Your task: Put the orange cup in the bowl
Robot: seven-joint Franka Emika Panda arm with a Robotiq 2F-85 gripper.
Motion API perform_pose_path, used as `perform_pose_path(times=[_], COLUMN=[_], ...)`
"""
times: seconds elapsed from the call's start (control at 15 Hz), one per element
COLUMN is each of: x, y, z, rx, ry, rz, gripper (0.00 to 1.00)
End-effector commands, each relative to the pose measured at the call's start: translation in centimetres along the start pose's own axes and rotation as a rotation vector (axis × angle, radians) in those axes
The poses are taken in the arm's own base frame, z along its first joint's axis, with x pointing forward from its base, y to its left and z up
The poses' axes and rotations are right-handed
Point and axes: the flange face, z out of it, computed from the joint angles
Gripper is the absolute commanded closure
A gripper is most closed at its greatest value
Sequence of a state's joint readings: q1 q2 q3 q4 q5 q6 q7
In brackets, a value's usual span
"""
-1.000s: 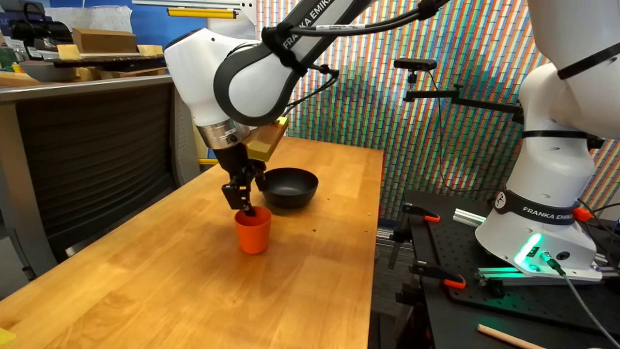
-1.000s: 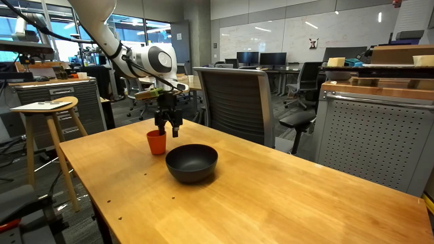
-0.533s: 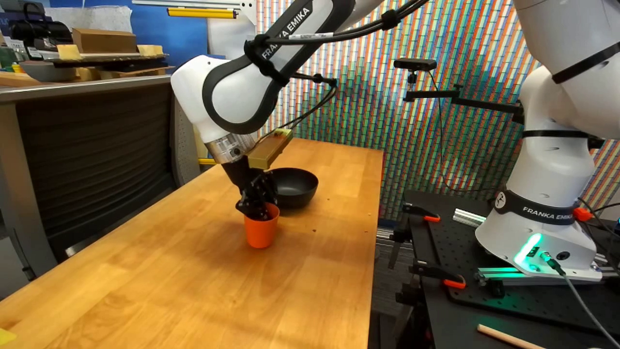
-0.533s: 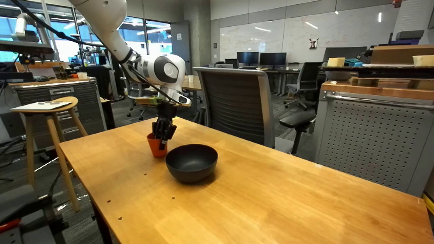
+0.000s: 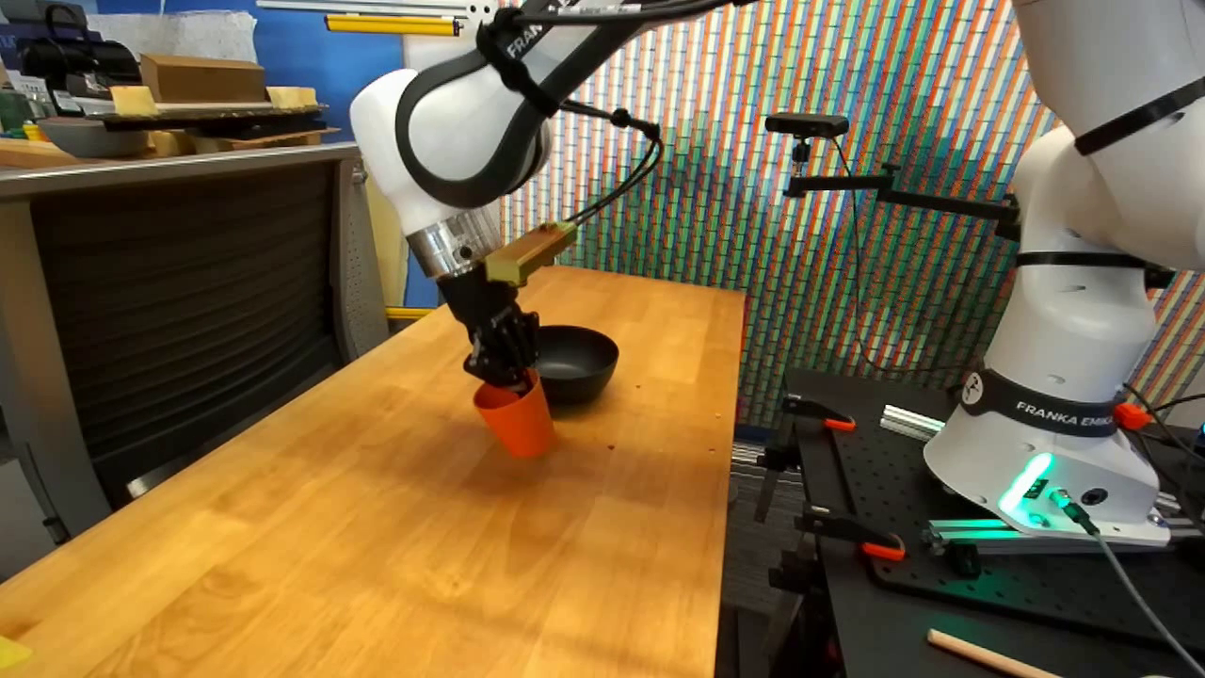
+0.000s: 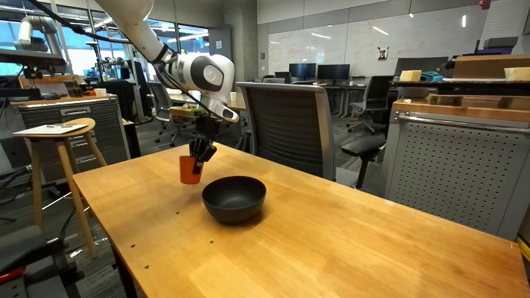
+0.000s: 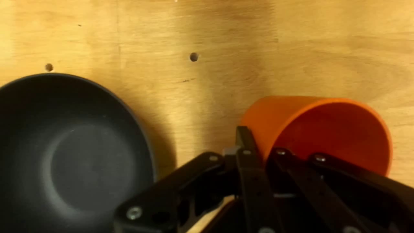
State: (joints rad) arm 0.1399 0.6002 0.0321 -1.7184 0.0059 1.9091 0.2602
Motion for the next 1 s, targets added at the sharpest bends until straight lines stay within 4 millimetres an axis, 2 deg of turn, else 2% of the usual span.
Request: perform_pose_path(times=[0.0,0.13,0.27,0.4,0.53,0.6,0.73,0.93], x=[-3.2,-4.4,-5.7,-6.1,-5.9,-5.6,-5.2,-3.9], y=[6.1,10.7,16.1,20.4,23.1,23.6,23.3,21.4], z=[-5.9,-8.3,-9.1,-8.4,-6.7,-5.5,-3.4,-1.2], rx=[-0.004,-0.037,-0.057,-0.042,-0.002,0.019,0.046,0.081], ry=[0.132,0.195,0.230,0.237,0.216,0.199,0.166,0.149], rz=[0.107,0.196,0.297,0.400,0.461,0.470,0.471,0.453], gripper=[0.99,0.99,0.99,0.99,0.99,0.99,0.99,0.99])
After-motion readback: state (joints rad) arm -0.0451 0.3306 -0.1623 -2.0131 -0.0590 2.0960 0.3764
